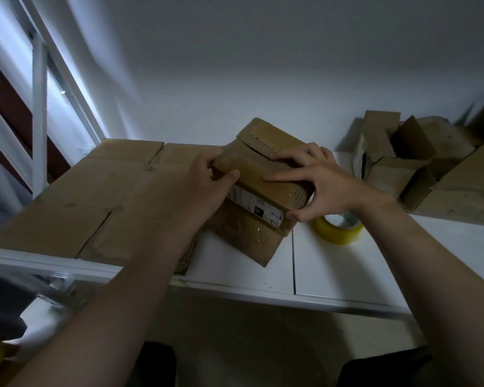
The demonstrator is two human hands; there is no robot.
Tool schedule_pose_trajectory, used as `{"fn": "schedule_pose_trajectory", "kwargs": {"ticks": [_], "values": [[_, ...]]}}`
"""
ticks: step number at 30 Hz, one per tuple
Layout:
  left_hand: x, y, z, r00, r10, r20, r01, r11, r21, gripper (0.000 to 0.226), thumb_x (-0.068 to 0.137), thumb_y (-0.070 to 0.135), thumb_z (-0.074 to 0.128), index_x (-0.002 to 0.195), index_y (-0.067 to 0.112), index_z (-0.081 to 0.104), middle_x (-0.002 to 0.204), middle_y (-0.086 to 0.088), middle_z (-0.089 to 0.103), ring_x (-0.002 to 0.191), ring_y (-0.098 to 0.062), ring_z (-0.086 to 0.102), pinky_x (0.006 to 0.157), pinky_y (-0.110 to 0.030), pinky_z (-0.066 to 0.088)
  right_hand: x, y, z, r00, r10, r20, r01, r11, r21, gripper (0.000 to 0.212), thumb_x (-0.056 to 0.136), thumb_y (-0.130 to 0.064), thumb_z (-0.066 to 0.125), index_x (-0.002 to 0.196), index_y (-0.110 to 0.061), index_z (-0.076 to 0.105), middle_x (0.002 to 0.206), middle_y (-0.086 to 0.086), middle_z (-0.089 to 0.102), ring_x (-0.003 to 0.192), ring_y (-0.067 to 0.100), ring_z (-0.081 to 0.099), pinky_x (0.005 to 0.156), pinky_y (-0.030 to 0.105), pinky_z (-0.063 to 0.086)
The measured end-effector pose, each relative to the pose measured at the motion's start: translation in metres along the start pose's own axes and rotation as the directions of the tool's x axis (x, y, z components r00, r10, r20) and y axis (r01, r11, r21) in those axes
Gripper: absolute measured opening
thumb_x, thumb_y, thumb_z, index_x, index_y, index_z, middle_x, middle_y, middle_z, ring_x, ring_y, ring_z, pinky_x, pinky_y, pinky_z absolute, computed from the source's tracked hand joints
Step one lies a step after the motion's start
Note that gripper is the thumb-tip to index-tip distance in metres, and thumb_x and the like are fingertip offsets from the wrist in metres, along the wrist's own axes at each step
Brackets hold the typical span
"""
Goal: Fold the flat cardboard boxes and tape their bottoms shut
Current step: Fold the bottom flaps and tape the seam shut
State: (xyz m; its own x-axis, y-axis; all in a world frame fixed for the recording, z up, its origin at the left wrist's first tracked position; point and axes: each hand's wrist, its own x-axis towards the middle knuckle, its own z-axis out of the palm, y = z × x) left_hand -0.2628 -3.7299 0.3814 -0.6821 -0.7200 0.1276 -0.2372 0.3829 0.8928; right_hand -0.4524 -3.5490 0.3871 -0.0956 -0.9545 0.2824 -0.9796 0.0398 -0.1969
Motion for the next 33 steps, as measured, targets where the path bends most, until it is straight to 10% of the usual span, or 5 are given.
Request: {"fn": "schedule_pose_trajectory", "kwargs": {"ticks": [11,15,22,27,33], "values": [[-0.010,-0.002,0.018,0.999,-0.032,0.016,0.032,0.999,0.001,0.043,0.096,0.012,0.055,0.129,0.038,0.050,0.087,0.002,0.058,0.065,-0.008,0.054,0.047,-0.016,0.043,-0.010,0.004,0.001,0.995,0.100,0.018,-0.100,0.922,0.375,0.051,0.076,-0.043,0.063,0.127,-0.038,0.066,0.146,-0.017,0.053,0.147,-0.002,0.029,0.123,0.059,-0.005],[-0.009,-0.008,0.030,0.999,0.020,0.049,-0.022,0.999,0.036,0.046,0.098,0.015,0.056,0.135,0.041,0.049,0.110,0.005,0.055,0.087,-0.005,0.056,0.061,-0.018,0.044,-0.012,-0.002,0.021,0.963,0.248,-0.104,-0.212,0.938,0.275,0.038,0.084,-0.042,0.067,0.122,-0.043,0.068,0.143,-0.027,0.052,0.149,-0.001,0.021,0.118,0.066,-0.011],[-0.015,-0.018,0.034,0.998,0.031,0.057,-0.034,0.999,0.041,0.049,0.099,0.026,0.059,0.141,0.045,0.043,0.129,0.011,0.048,0.112,-0.009,0.051,0.081,-0.026,0.047,-0.018,-0.010,0.026,0.960,0.262,-0.100,-0.224,0.932,0.283,0.041,0.085,-0.033,0.078,0.125,-0.033,0.070,0.148,-0.017,0.051,0.153,0.008,0.015,0.124,0.032,0.019],[-0.025,-0.014,0.027,0.997,0.047,0.064,-0.052,0.996,0.078,0.039,0.100,0.037,0.057,0.136,0.049,0.049,0.108,0.012,0.053,0.090,-0.006,0.054,0.066,-0.024,0.045,-0.027,-0.013,0.013,0.945,0.273,-0.182,-0.234,0.949,0.211,0.036,0.087,-0.049,0.069,0.121,-0.039,0.071,0.135,-0.017,0.062,0.133,0.008,0.047,0.110,0.040,0.043],[-0.039,-0.024,0.021,0.984,0.048,0.171,-0.110,0.922,0.372,0.036,0.095,0.042,0.062,0.131,0.044,0.057,0.120,0.004,0.057,0.104,-0.015,0.057,0.088,-0.037,0.052,-0.038,-0.024,0.027,0.970,0.244,0.006,-0.241,0.955,0.175,0.029,0.090,-0.047,0.069,0.118,-0.044,0.071,0.141,-0.017,0.058,0.126,0.009,0.045,0.105,0.039,0.043]]}}
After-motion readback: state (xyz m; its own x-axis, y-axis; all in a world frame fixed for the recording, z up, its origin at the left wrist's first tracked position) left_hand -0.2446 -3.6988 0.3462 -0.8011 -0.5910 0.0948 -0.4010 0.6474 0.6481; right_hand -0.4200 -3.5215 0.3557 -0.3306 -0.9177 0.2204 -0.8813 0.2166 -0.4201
